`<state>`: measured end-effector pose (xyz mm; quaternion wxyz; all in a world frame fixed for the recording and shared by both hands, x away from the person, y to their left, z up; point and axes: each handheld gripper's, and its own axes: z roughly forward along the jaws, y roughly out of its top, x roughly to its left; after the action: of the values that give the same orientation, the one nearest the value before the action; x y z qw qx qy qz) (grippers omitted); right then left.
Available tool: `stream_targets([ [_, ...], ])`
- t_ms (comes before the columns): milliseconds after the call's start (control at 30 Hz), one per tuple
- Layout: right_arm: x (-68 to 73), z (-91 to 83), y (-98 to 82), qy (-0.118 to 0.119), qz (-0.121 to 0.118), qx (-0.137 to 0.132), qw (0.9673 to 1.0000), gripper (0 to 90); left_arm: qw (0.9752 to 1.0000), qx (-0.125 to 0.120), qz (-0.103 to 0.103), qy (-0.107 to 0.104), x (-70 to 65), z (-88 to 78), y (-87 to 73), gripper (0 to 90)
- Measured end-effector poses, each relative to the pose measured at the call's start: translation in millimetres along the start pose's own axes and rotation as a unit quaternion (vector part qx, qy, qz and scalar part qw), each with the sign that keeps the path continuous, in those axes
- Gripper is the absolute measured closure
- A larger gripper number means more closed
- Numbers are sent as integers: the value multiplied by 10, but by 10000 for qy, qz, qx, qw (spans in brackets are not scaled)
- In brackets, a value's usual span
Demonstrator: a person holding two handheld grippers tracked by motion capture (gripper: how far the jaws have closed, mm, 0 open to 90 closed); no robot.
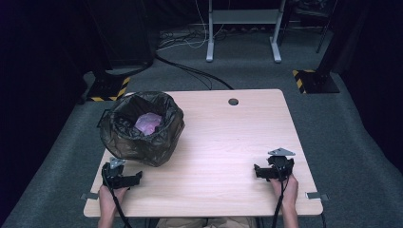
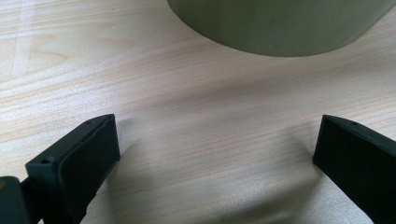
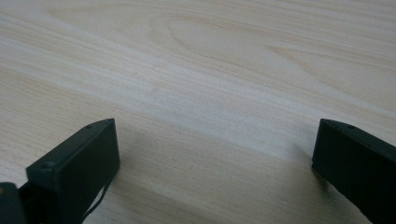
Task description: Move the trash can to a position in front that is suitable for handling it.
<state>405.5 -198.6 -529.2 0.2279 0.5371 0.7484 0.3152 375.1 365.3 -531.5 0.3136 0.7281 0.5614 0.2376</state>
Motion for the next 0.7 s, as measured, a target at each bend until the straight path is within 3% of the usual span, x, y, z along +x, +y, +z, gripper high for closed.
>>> stream_targets([
  [233, 0, 2, 3, 1, 15, -2, 10000, 2, 9999, -19, 74, -74, -9, 1, 2, 0],
  [500, -2, 1, 3, -3, 6, -10, 10000, 7, 9987, -180, 285, -381, 0, -6, 35, 0],
  [700, -4, 0, 2, 7, 2, -16, 10000, 11, 9947, -643, 477, -648, 66, -141, 216, 0],
])
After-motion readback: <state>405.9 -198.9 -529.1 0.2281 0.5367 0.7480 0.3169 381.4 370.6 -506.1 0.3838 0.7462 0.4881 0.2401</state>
